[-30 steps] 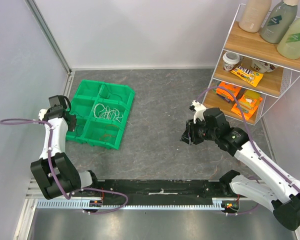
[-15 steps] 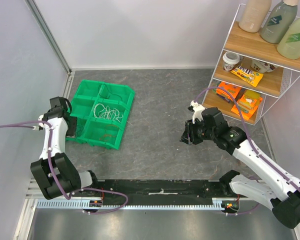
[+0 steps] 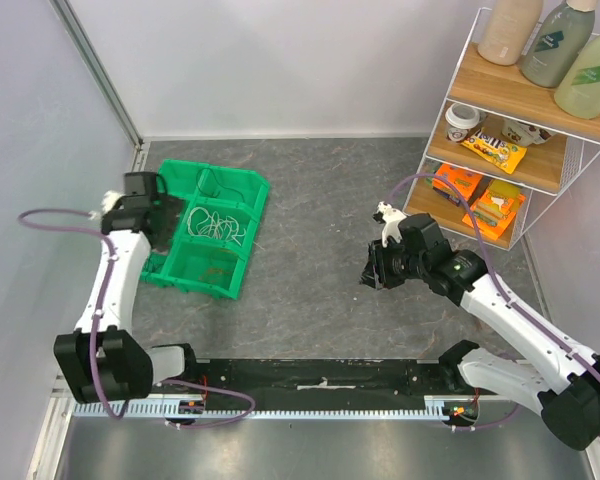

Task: Untangle the cables

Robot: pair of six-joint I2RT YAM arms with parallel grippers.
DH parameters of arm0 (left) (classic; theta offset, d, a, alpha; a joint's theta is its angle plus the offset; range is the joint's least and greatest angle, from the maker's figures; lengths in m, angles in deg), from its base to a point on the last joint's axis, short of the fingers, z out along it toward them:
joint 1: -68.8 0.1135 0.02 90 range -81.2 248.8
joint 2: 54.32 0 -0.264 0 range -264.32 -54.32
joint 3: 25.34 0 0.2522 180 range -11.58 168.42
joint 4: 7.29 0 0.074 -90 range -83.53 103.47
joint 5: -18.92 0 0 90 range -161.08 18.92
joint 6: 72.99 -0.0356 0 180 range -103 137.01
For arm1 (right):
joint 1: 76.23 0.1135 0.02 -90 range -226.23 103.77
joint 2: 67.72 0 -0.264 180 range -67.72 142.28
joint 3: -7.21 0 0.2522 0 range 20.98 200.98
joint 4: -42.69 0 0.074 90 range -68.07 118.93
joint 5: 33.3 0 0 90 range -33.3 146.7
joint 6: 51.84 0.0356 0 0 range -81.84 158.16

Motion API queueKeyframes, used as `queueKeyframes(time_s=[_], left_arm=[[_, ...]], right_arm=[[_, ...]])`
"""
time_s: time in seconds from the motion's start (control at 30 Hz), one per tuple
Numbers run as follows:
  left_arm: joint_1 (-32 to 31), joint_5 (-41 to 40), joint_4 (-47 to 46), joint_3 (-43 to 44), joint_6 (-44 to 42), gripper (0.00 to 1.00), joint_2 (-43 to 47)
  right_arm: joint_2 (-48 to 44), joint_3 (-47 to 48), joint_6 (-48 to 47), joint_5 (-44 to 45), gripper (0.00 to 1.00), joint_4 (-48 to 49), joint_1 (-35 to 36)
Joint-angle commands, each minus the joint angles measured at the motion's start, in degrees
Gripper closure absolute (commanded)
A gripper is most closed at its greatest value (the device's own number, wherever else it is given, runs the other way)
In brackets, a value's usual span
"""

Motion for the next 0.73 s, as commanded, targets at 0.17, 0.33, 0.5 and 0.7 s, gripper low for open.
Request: queueKeyframes(time_s=[0.17, 0.33, 0.5, 0.7], left_arm=[[-39.8, 6.1, -23.7, -5.0, -21.6, 0.13, 4.8], [-56.5, 6.2, -36.5, -11.3, -25.0, 0.1, 6.4], [-65.7, -0.7, -45.1, -14.7, -29.3, 0.06, 10.2], [-65.7, 0.2, -50.1, -13.9, -34.3, 0.04, 14.1]], right_arm=[[-4.4, 3.6, 3.0, 21.8, 0.57, -2.6, -0.5], [-11.6, 2.3, 4.8, 32.0, 0.55, -3.5, -0.6], [-19.4, -0.8, 6.4, 34.3, 0.35, -3.8, -0.6], [-30.7, -2.4, 8.2, 37.8, 0.1, -1.5, -0.6]])
